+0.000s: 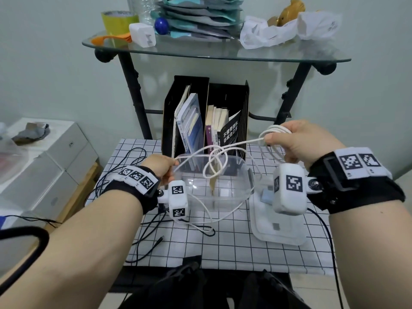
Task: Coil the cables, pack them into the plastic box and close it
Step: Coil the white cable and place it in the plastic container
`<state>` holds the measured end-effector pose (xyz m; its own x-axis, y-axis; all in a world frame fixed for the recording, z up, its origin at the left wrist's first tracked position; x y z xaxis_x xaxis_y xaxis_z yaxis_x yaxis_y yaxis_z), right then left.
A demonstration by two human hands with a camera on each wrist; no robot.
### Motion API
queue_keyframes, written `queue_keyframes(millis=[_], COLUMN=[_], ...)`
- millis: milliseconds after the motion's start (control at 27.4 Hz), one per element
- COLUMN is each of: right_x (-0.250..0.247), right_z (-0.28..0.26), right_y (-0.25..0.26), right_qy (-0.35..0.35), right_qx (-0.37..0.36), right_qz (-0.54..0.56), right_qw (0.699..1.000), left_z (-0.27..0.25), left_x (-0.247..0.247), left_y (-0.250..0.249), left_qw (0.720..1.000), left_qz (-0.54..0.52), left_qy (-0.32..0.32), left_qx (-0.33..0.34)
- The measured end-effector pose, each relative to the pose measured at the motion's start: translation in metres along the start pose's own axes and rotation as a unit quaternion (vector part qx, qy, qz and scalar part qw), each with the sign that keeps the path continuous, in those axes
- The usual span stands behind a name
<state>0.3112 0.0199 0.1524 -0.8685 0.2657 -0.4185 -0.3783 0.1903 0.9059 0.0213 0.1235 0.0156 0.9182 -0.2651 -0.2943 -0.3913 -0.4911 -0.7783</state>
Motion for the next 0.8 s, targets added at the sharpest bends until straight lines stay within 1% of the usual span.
queue_keyframes(millis=[182, 365, 547, 620, 693, 803], right_x=[-0.020, -0.032, -0.035, -0.040, -0.045, -0.049], right_z=[-0.007, -0.016, -0.024, -0.028, -0.032, -0.034], right_y=[0.010, 0.032, 0.050, 0.054, 0.056, 0.055], right_qy=[-0.056, -0.088, -0.101, -0.110, -0.113, -0.110], right_qx=[-0.004, -0.031, -0.063, -0.072, -0.074, -0.067], right_qz=[0.104, 0.189, 0.212, 0.228, 0.246, 0.258], right_qw=[0.993, 0.978, 0.970, 0.965, 0.960, 0.958], left_z=[-0.004, -0.010, -0.011, -0.007, -0.003, 0.004], left_x=[-0.008, -0.014, -0.016, -0.024, -0.034, -0.037], left_y=[0.009, 0.014, 0.016, 0.022, 0.032, 0.038], left_qw=[0.999, 0.994, 0.991, 0.989, 0.988, 0.987], left_qz=[0.030, 0.096, 0.117, 0.121, 0.119, 0.127], left_qy=[-0.031, -0.026, -0.024, -0.041, -0.059, -0.052], left_qx=[-0.025, -0.052, -0.057, -0.071, -0.082, -0.087])
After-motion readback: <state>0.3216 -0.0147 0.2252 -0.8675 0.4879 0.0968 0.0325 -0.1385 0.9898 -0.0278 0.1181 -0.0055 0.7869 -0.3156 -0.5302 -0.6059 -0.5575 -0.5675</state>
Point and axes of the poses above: each hand's wrist, its own z-axis towards the middle knuckle, its own x-axis out of the palm, y = z × x, the point moved 7 cm from there along z, towards the middle knuckle, and after that the axes turned 7 degrees about z, right-handed, at the moved point
